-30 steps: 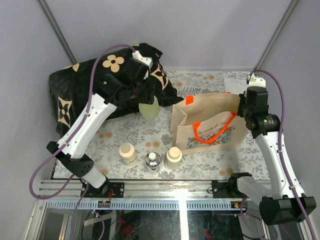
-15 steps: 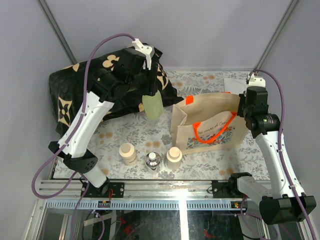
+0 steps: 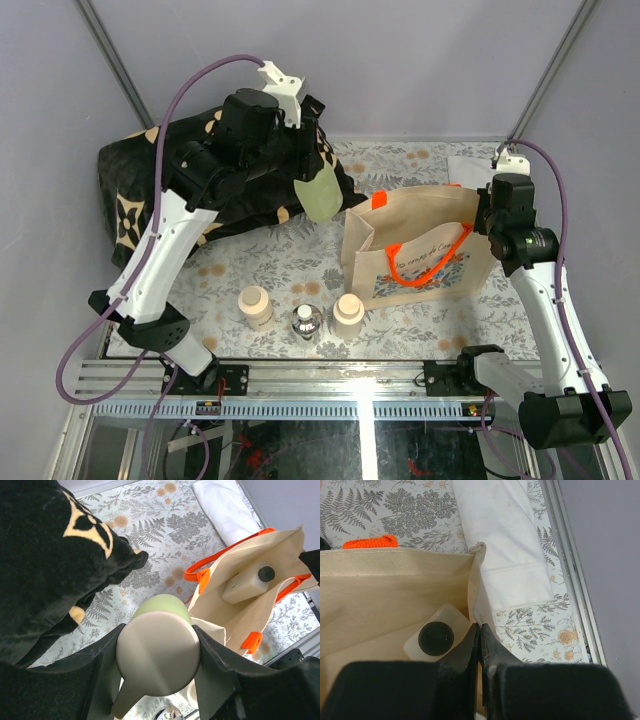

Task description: Place the personal care products into the canvas bag

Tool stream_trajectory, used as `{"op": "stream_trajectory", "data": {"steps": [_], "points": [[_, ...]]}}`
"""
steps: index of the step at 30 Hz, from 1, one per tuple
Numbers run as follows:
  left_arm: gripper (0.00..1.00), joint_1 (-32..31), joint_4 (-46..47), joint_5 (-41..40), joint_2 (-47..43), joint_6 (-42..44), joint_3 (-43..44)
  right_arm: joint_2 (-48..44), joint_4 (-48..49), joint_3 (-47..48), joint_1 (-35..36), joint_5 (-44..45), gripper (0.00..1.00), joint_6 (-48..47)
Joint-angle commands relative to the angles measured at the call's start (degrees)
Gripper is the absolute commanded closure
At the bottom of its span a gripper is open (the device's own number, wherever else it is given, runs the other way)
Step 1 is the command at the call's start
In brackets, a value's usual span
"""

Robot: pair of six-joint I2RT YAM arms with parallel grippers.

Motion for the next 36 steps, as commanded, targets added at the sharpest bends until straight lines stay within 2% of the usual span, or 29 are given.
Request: {"op": "stream_trajectory", "data": {"steps": [1, 8, 17, 25, 31, 36], "points": [[1.0, -0.5, 14.6, 4.0, -3.8, 0.6, 2.0, 0.6, -4.9, -1.5, -0.2, 1.2, 1.0, -0.5], [1.0, -1.8, 23.8, 9.6, -5.3, -1.6, -2.0, 1.0, -4.7, -1.9, -0.2, 0.7, 1.0, -0.4], [1.0, -6.5, 31.4, 12.8, 0.0, -2.2, -1.3, -0.3, -4.5, -2.2, -0.2, 0.6, 1.0, -0.6], [1.0, -8.7, 38.8, 12.2, 5.8, -2.0, -2.4, -1.2, -4.4, -1.2, -0.2, -0.4, 1.0, -0.3], [1.0, -11.0, 44.5, 8.7, 9.0, 2.6, -5.8, -1.5, -4.9, -0.2, -0.3, -0.4, 1.0, -0.5], [1.0, -12.6, 45.6, 8.3, 12.6, 4.3, -5.1, -1.6, -5.1, 0.0, -0.2, -0.3, 1.0, -0.6]]}}
